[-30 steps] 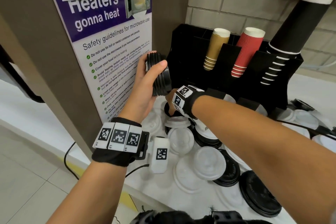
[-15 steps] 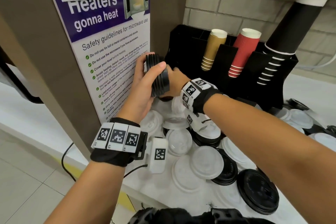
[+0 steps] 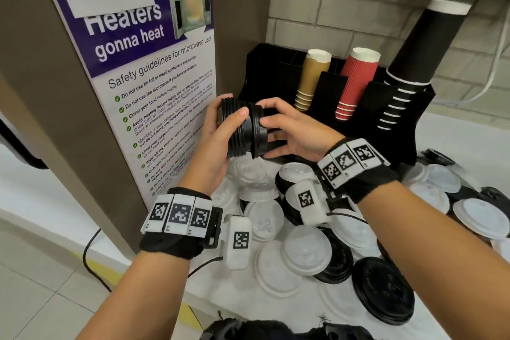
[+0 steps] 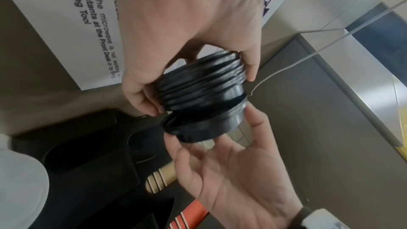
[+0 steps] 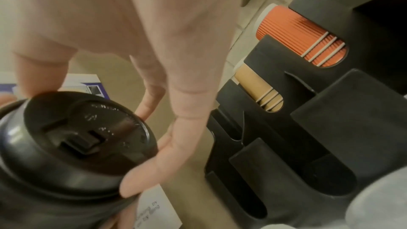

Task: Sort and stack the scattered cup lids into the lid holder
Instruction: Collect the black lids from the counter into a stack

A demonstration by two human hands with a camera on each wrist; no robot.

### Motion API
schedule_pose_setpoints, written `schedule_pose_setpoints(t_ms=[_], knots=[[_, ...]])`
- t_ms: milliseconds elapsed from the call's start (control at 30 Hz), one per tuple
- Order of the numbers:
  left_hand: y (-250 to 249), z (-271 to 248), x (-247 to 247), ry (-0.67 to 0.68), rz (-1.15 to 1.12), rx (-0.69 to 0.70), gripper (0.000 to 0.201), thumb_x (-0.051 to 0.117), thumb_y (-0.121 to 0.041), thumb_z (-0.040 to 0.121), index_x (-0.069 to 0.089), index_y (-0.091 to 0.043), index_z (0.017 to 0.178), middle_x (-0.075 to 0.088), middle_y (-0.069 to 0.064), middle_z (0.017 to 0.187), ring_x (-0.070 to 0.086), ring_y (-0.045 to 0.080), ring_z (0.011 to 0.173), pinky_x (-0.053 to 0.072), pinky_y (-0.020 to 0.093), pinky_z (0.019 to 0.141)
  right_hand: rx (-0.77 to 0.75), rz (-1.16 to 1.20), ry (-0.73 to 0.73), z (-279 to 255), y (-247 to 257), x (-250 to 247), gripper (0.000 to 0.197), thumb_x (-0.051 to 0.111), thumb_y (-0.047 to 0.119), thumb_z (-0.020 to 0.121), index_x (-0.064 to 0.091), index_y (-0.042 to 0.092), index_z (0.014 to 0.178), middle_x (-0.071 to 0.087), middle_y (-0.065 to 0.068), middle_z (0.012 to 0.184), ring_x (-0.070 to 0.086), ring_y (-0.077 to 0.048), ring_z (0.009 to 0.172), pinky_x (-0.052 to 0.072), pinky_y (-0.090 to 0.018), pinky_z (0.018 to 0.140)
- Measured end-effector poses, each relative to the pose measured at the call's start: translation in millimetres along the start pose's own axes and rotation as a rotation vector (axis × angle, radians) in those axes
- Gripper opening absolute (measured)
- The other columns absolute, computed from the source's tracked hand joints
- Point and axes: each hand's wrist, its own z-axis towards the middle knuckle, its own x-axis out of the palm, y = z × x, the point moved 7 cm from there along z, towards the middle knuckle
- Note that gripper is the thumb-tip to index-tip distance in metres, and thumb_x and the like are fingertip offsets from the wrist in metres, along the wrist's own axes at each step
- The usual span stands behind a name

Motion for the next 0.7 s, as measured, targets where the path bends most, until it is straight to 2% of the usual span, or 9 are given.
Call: schedule_pose_setpoints(t_ms=[67, 167, 333, 433, 500, 567, 600, 633, 700], knots=[[3.4, -1.2, 5.6, 0.036, 0.015, -0.019, 0.049, 0.066, -0.035, 0.079, 0.054, -0.030, 0.126, 0.061, 0.004, 0.121, 0.064, 0.017, 0.104, 0.056, 0.037, 0.080, -0.045, 0.010, 0.016, -2.5, 6.0, 2.8, 0.027, 0.060, 0.021, 0.088, 0.056, 0.032, 0.112, 0.063, -0.003, 0.101, 0.065, -0.017, 0.090, 0.056, -0.044, 0.086], [6.8, -3.4, 10.3, 0.052, 0.004, -0.030, 0.045, 0.065, -0.035, 0.080, 0.054, -0.032, 0.124, 0.062, 0.005, 0.120, 0.066, 0.016, 0.102, 0.057, 0.036, 0.075, -0.084, -0.007, 0.029, -5.1, 13.0, 3.5, 0.038, 0.062, 0.019, 0.082, 0.055, 0.032, 0.117, 0.063, -0.003, 0.101, 0.064, -0.016, 0.096, 0.055, -0.042, 0.087], [8.4, -4.5, 8.8, 0.010, -0.023, -0.044, 0.053, 0.065, -0.040, 0.079, 0.048, -0.030, 0.129, 0.061, 0.005, 0.120, 0.065, 0.018, 0.103, 0.057, 0.036, 0.072, -0.123, -0.053, 0.019, -4.9, 14.5, 7.8, 0.038, 0.063, 0.012, 0.088, 0.051, 0.027, 0.121, 0.057, -0.005, 0.105, 0.063, -0.015, 0.099, 0.056, -0.035, 0.080], [7.4, -5.4, 6.1, -0.001, -0.021, -0.036, 0.056, 0.066, -0.039, 0.079, 0.047, -0.028, 0.131, 0.060, 0.006, 0.123, 0.065, 0.019, 0.102, 0.057, 0.036, 0.072, -0.112, -0.006, 0.004, -2.1, 15.3, 7.7, 0.033, 0.062, 0.026, 0.090, 0.051, 0.028, 0.121, 0.059, -0.005, 0.106, 0.064, -0.015, 0.097, 0.056, -0.036, 0.080], [5.0, -5.6, 1.8, -0.024, -0.036, -0.017, 0.052, 0.067, -0.037, 0.078, 0.049, -0.028, 0.127, 0.061, 0.002, 0.116, 0.065, 0.016, 0.097, 0.057, 0.036, 0.071, -0.042, -0.042, -0.103, 2.7, 8.3, 0.1, 0.029, 0.052, 0.039, 0.095, 0.054, 0.024, 0.120, 0.058, -0.006, 0.111, 0.062, -0.018, 0.098, 0.056, -0.037, 0.084], [1.6, -5.6, -3.1, -0.047, -0.056, -0.003, 0.051, 0.067, -0.034, 0.078, 0.049, -0.027, 0.124, 0.062, -0.001, 0.107, 0.066, 0.014, 0.091, 0.057, 0.035, 0.069, 0.045, -0.367, -0.176, 8.0, -1.7, -3.7, 0.031, 0.046, 0.044, 0.097, 0.057, 0.019, 0.112, 0.058, -0.002, 0.107, 0.057, -0.017, 0.099, 0.051, -0.031, 0.083], [-0.2, -5.5, -4.8, -0.054, -0.063, 0.001, 0.052, 0.067, -0.033, 0.078, 0.048, -0.025, 0.125, 0.063, -0.002, 0.105, 0.066, 0.013, 0.088, 0.057, 0.033, 0.066, 0.097, -0.602, -0.130, 11.9, -10.3, -0.2, 0.031, 0.047, 0.046, 0.095, 0.057, 0.020, 0.108, 0.056, 0.001, 0.105, 0.054, -0.016, 0.100, 0.047, -0.028, 0.082], [-1.5, -5.7, -5.8, -0.056, -0.065, 0.002, 0.054, 0.067, -0.032, 0.078, 0.047, -0.024, 0.128, 0.063, -0.002, 0.105, 0.066, 0.013, 0.087, 0.056, 0.032, 0.064, 0.181, -0.832, -0.032, 15.1, -24.0, 6.6, 0.037, 0.049, 0.052, 0.092, 0.055, 0.020, 0.110, 0.054, 0.003, 0.105, 0.052, -0.016, 0.101, 0.043, -0.028, 0.083], [-3.6, -6.5, -6.1, -0.053, -0.061, 0.004, 0.058, 0.067, -0.032, 0.078, 0.046, -0.023, 0.131, 0.062, -0.001, 0.108, 0.066, 0.013, 0.088, 0.054, 0.030, 0.061, 0.386, -1.184, 0.181, 14.2, -56.0, 18.1, 0.064, 0.049, 0.069, 0.083, 0.048, 0.020, 0.124, 0.050, 0.000, 0.112, 0.048, -0.018, 0.102, 0.038, -0.029, 0.081]])
